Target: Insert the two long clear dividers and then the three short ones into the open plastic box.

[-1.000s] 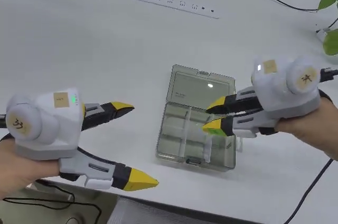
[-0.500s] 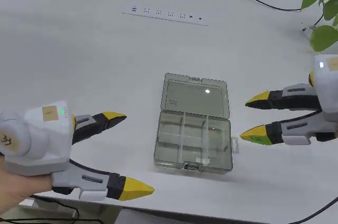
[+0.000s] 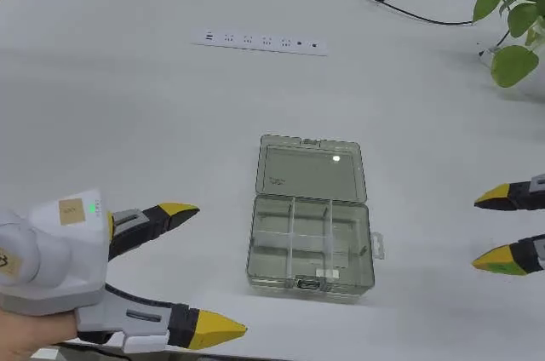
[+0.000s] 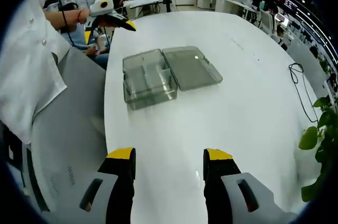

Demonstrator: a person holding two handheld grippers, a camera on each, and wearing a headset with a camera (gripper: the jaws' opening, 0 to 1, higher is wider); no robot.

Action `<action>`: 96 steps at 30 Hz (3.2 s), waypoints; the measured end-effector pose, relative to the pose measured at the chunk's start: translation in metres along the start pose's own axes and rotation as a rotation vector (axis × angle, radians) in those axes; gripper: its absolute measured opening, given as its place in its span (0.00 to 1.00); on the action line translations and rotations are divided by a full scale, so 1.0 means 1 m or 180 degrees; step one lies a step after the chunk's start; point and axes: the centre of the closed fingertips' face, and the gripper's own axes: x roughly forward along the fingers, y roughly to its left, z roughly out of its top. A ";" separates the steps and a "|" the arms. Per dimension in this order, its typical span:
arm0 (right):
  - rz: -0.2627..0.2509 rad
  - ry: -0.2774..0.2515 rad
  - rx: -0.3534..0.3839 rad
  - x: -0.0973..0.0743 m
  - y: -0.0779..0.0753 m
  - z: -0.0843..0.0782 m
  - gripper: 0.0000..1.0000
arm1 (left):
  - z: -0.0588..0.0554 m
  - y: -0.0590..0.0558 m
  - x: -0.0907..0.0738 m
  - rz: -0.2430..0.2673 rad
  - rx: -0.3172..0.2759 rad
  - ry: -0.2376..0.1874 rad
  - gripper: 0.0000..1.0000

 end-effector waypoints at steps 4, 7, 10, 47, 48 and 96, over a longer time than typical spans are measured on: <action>0.0031 0.0232 -0.0120 0.006 -0.004 -0.021 0.53 | -0.001 0.000 -0.001 0.0008 -0.0006 0.0024 0.99; 0.0036 0.0407 -0.0252 0.011 -0.009 -0.036 0.53 | -0.001 0.001 -0.001 0.0019 -0.0022 0.0033 0.99; 0.0048 0.0553 -0.0352 0.020 -0.013 -0.048 0.53 | -0.002 0.001 0.000 0.0017 -0.0025 0.0050 0.99; 0.0053 0.1013 -0.0708 0.040 -0.025 -0.084 0.33 | -0.004 0.004 0.001 0.0046 -0.0085 0.0056 0.98; 0.0043 0.1019 -0.0705 0.040 -0.025 -0.084 0.33 | -0.004 0.004 0.001 0.0045 -0.0082 0.0055 0.98; -0.0898 0.0211 -0.1618 -0.039 0.084 0.169 0.32 | 0.107 -0.036 0.029 -0.0390 -0.0896 -0.0735 0.72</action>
